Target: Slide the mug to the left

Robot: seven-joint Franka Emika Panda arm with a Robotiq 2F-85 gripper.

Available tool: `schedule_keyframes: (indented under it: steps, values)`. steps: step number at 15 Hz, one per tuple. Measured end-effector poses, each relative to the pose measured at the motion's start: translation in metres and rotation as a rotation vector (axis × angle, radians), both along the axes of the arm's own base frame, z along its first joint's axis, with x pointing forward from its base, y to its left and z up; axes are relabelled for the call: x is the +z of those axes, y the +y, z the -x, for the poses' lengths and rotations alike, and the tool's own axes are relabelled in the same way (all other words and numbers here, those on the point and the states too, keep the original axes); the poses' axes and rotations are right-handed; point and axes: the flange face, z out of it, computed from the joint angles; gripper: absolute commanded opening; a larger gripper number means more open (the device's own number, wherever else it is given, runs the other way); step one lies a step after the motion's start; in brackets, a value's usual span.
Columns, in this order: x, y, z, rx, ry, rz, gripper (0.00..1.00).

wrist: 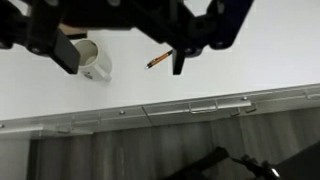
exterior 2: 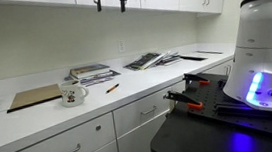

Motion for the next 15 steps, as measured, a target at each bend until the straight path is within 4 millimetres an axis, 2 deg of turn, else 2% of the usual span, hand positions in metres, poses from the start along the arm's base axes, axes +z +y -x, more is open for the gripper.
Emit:
schedule_keyframes:
  steps: [5,9,11,15]
  values:
    - [-0.091,-0.002,-0.058,-0.123,-0.061,-0.048,1.0]
    - [-0.141,0.0,-0.096,-0.2,-0.058,-0.047,1.0]
    - [-0.152,0.001,-0.107,-0.221,-0.052,-0.04,1.0]
    - [-0.149,0.002,-0.11,-0.221,-0.059,-0.041,1.0]
